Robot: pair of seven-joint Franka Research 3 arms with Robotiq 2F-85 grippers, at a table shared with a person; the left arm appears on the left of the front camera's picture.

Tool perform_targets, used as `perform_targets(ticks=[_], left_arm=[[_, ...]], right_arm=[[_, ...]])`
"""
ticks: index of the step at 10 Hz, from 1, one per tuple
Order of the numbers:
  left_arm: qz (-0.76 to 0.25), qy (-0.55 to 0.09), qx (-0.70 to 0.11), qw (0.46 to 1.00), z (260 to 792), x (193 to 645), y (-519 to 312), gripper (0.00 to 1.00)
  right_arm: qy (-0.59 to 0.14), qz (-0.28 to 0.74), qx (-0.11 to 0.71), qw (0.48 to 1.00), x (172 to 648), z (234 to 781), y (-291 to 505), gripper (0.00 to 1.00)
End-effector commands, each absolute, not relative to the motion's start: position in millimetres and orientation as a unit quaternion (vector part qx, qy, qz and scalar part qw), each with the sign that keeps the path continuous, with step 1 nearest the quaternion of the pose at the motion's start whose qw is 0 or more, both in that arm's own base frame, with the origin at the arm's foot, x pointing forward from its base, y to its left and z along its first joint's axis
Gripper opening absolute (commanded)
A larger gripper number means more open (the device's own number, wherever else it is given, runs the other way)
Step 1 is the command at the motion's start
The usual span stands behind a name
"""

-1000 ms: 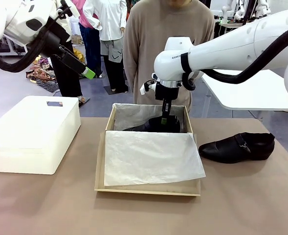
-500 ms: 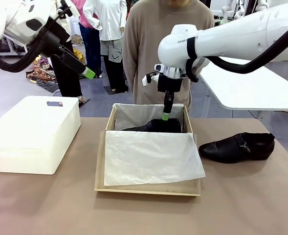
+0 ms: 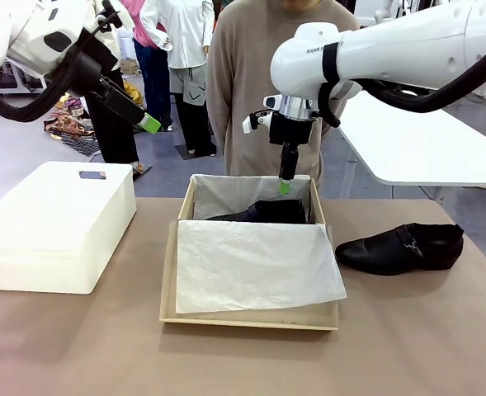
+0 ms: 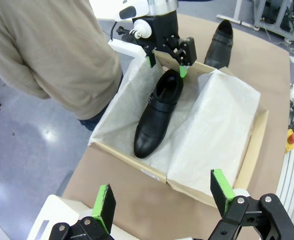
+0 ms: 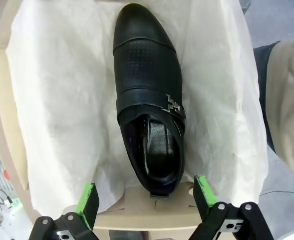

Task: Pack the shoes into the box.
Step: Place the other shoe of the Shoes into the Shoes Box.

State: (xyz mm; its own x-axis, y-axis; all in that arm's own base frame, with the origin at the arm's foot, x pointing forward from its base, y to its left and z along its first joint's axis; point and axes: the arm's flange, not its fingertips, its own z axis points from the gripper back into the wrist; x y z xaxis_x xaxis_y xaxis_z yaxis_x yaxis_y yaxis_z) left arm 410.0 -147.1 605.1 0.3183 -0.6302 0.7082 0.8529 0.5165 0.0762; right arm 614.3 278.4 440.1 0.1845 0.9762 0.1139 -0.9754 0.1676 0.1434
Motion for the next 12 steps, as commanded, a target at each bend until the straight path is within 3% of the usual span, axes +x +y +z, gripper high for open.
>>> perform_targets(ticks=[1, 4, 6, 12], left_arm=[[-0.472, -0.357, -0.167, 0.789, 605, 411, -144, 1.0], [-0.472, -0.357, -0.167, 0.789, 605, 411, -144, 1.0], [-0.472, -0.357, -0.167, 0.789, 605, 411, -144, 1.0], [-0.472, -0.357, -0.167, 0.789, 605, 411, -144, 1.0]], right_arm=[[-0.002, 0.642, 0.098, 0.76, 604, 447, 269, 1.0], [0.002, 0.639, 0.09, 0.764, 613, 445, 278, 1.0], [0.001, 0.654, 0.091, 0.751, 612, 474, 269, 1.0], [-0.026, 0.658, -0.009, 0.753, 566, 519, 185, 1.0]])
